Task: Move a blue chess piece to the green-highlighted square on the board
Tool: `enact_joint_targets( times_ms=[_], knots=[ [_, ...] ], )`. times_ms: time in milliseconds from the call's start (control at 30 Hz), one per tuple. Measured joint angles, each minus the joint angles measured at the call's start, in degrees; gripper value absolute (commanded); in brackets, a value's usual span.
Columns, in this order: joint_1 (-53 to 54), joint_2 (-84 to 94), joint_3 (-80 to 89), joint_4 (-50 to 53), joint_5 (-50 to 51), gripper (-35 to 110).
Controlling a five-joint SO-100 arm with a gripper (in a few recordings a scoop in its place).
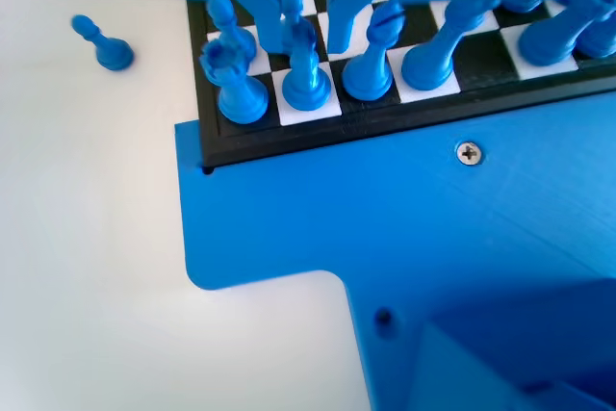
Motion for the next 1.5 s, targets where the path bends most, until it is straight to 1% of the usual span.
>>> enact_joint_targets(
  times_ms=[400, 933, 1067, 1133, 1500],
  knots=[
    [-0.7, -4.0, -0.1, -3.4, 0.0, 9],
    [0.4, -6.0, -0.4, -3.8, -0.6, 8],
    [0.4, -6.0, -0.9, -4.2, -0.6, 6],
    [0.4, -6.0, -0.9, -4.0, -0.6, 1],
    [0.3, -6.0, -0.9, -4.7, -2.5, 1]
  ],
)
